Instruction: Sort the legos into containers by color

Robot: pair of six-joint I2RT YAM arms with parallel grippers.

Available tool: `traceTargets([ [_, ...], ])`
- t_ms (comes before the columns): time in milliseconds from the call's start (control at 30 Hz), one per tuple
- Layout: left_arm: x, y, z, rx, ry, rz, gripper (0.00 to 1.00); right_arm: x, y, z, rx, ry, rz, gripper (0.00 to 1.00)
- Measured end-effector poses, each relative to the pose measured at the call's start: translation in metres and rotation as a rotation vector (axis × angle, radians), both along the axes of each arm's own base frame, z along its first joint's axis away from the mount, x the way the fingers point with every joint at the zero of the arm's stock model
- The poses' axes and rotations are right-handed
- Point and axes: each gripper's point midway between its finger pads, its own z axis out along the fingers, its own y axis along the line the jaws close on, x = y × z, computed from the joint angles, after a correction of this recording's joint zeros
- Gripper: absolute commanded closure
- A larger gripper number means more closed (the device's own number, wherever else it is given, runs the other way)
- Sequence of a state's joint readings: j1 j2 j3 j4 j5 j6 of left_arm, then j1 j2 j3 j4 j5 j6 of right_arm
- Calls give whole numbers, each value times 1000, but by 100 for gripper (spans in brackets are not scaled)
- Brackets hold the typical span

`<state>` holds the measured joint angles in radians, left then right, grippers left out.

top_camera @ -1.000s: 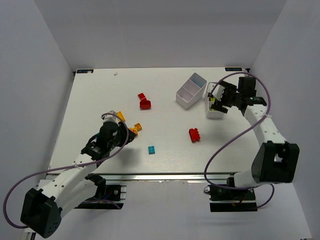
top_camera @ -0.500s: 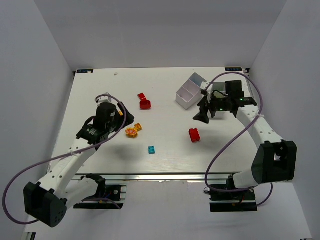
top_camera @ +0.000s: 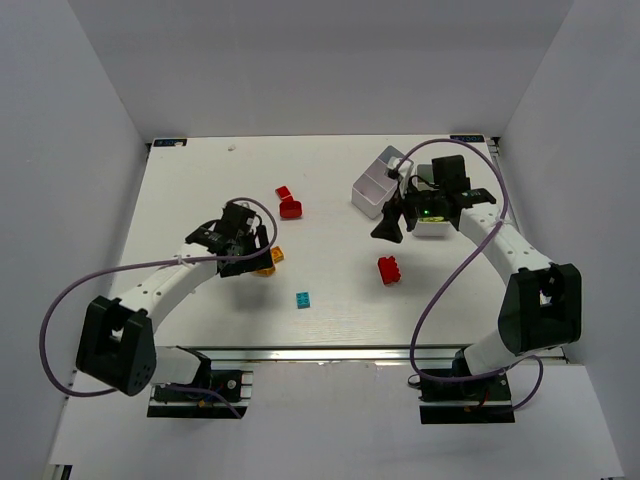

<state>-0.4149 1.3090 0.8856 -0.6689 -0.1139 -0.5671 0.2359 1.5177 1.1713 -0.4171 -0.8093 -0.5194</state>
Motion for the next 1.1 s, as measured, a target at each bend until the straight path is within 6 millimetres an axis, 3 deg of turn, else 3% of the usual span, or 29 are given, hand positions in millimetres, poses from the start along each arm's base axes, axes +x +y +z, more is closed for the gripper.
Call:
traceTargets([
  [333, 38, -5, -21, 149, 53, -196, 8, 7, -2, 1, -12, -14, -28, 11],
  [700, 46, -3, -41, 233, 111, -327, 2, 12, -7, -1, -26, -22, -51, 11],
  [867, 51, -8, -46, 242, 119, -352, 4, 15, -9, -4, -29, -14, -57, 11],
  [1100, 46, -12, -61, 247, 163, -372, 16, 21, -10, -5, -30, -13, -62, 11],
])
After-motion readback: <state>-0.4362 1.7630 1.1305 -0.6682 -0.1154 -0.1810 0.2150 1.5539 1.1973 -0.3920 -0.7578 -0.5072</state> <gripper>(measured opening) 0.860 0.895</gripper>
